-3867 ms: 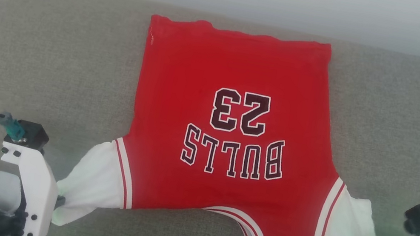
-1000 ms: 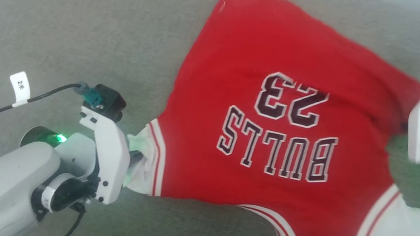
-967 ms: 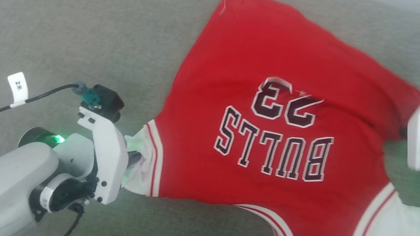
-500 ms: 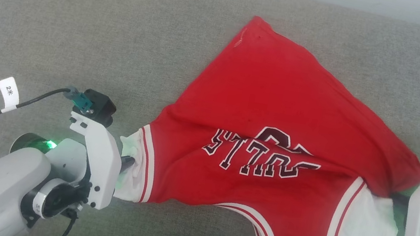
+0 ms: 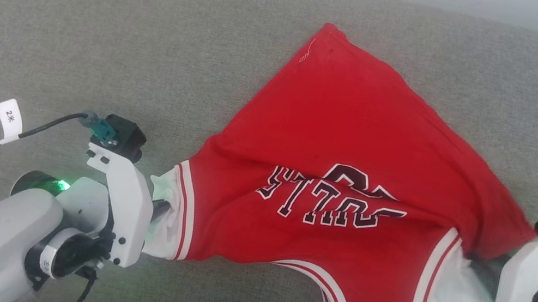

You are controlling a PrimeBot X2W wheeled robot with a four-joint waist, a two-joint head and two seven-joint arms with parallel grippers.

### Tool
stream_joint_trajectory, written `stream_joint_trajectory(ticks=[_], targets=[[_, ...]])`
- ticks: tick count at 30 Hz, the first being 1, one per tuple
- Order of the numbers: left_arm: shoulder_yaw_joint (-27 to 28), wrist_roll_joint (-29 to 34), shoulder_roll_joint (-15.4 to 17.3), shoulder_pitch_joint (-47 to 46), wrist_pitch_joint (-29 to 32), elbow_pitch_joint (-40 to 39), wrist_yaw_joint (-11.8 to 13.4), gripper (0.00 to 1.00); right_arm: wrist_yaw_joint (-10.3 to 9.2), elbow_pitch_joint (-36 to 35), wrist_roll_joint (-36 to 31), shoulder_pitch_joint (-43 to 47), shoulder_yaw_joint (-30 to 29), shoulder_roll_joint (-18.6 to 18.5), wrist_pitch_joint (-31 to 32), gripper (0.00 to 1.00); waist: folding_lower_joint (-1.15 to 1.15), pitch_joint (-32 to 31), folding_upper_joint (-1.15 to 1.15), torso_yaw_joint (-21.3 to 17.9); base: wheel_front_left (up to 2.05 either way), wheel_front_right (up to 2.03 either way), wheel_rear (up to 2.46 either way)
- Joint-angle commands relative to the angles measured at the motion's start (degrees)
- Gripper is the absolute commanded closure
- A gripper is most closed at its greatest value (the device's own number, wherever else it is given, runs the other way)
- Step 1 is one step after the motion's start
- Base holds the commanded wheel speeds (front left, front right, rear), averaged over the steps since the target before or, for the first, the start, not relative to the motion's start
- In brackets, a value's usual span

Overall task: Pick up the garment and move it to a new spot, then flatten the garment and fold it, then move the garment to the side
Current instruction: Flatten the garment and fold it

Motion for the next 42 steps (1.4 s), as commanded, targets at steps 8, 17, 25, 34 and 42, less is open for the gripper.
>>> stream_joint_trajectory(ticks=[8,17,25,34,42], targets=[[0.3,-0.1,0.6,0.6,-0.3,-0.4,0.2,1.00,-0.06,-12.0,-2.2,3.1,-3.8,0.9,3.1,0.00,0.00,-0.5,0.00,-0.4,0.00,0.00,0.00],[-0.3,0.6,-0.5,-0.6,-0.2,-1.5,0.0,1.00,-0.06,-19.8,-3.4,-3.1,-3.4,1.4,2.4,0.00,0.00,0.3,0.00,1.9,0.00,0.00,0.00],[-1.2,1.7,-2.8,-2.6,-0.3,-1.6,-0.9,1.00,-0.06,-6.4,-3.6,-19.0,4.7,1.0,-3.7,0.00,0.00,2.0,0.00,5.7,0.00,0.00,0.00],[-3.0,2.3,-6.9,-5.0,-0.4,0.6,-3.1,1.00,-0.07,16.1,-3.4,-35.3,14.7,0.5,-9.4,0.00,0.00,3.5,0.00,11.1,0.00,0.00,0.00],[-4.6,2.7,-10.9,-6.9,-1.0,4.2,-5.9,1.00,-0.08,34.7,-3.4,-46.6,22.6,1.0,-11.6,0.00,0.00,5.0,0.00,15.8,0.00,0.00,0.00]])
